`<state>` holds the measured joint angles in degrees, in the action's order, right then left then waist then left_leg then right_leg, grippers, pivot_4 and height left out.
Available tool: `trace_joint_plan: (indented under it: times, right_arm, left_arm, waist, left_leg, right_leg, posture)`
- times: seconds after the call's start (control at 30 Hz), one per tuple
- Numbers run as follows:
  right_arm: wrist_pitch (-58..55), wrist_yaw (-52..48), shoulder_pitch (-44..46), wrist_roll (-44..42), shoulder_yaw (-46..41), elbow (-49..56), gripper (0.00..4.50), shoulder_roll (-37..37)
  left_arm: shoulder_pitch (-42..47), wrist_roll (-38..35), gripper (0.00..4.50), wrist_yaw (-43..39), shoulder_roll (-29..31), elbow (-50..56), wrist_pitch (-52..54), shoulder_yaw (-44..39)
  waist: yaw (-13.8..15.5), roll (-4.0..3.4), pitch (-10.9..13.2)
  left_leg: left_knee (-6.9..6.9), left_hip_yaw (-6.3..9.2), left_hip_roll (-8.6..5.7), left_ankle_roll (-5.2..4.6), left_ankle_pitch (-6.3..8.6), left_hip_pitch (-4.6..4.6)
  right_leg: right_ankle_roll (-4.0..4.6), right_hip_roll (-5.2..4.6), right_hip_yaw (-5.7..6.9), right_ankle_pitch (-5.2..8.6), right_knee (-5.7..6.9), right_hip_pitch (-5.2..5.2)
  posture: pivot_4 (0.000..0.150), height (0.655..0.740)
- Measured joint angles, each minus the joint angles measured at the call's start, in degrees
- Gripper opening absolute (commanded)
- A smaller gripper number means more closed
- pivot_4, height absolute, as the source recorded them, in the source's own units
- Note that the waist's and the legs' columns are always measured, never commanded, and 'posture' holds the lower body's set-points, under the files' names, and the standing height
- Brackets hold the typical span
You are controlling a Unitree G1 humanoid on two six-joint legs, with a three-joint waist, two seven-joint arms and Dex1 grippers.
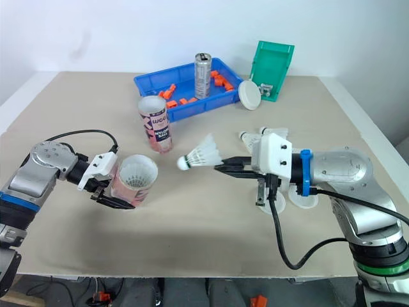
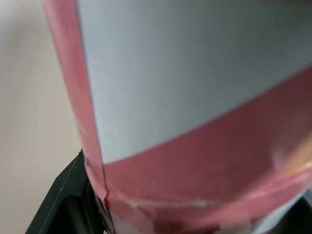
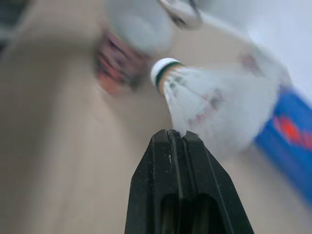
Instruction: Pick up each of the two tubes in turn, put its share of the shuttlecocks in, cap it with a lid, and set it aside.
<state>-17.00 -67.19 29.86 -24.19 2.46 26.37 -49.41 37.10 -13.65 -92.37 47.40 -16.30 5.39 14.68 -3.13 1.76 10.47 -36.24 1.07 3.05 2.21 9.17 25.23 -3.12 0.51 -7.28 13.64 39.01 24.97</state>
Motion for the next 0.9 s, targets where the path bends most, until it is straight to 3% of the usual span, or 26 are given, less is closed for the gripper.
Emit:
trace_joint_plan:
  times: [0.17,0.33,0.9]
  right_arm:
    - [7.3,-3.3,12.7,7.8,9.2,-8.7,0.09,5.6]
    - [12.9,-5.1,20.8,10.7,12.3,-16.4,0.09,11.7]
    - [17.7,-12.3,24.2,9.5,11.4,-20.9,0.09,11.4]
  left_arm:
    - [-0.2,0.2,3.06,0.4,0.0,0.1,0.1,-0.5]
    - [-0.3,0.3,3.06,0.7,0.0,0.9,0.9,-0.6]
    - [-1.1,0.1,3.06,1.9,0.0,2.2,2.2,-1.2]
  waist:
    - [0.0,-0.02,0.0]
    - [-0.1,-0.02,0.0]
    - [0.3,-0.03,0.0]
  left_leg:
    - [-0.01,-0.08,0.03,0.03,0.02,0.03]
    - [0.06,-0.06,0.09,0.03,0.02,0.01]
    - [0.13,-0.04,0.1,0.03,0.02,0.05]
  right_leg:
    - [0.0,0.01,-0.02,-0.01,0.01,0.09]
    - [0.07,0.06,0.01,0.02,0.04,0.09]
    - [0.1,0.07,0.03,0.08,0.05,0.11]
  posture:
    - [0.15,0.74]
    - [0.15,0.74]
    - [0.15,0.74]
